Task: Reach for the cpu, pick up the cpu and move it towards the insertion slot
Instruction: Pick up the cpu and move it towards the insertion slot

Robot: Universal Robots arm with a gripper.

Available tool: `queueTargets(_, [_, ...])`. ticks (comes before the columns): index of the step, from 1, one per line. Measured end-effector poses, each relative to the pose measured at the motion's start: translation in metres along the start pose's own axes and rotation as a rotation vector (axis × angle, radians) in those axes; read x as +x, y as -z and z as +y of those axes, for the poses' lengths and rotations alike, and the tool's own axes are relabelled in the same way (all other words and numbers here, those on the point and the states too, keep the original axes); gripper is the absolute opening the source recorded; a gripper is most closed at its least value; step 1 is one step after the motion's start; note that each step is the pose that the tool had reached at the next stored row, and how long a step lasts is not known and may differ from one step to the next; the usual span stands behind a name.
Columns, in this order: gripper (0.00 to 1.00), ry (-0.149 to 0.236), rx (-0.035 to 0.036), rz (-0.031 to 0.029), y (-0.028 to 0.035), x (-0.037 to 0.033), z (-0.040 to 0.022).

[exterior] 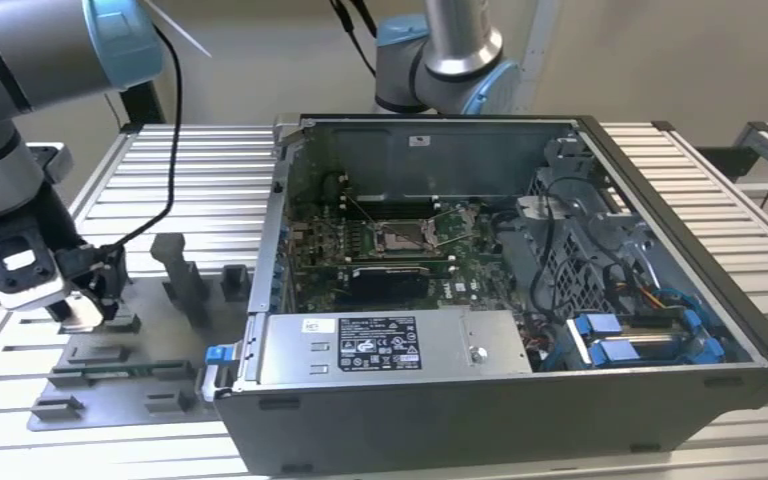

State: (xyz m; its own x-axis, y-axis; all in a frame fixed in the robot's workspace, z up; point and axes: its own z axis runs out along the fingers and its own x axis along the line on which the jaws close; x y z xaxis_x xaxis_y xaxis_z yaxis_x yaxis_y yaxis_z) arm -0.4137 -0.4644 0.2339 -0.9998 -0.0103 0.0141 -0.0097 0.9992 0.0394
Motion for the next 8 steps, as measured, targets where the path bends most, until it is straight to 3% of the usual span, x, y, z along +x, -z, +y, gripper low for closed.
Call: queueTargets(8, [0.00,0.000,0.0000,0.0000,0.0229,0.0003,0.0009])
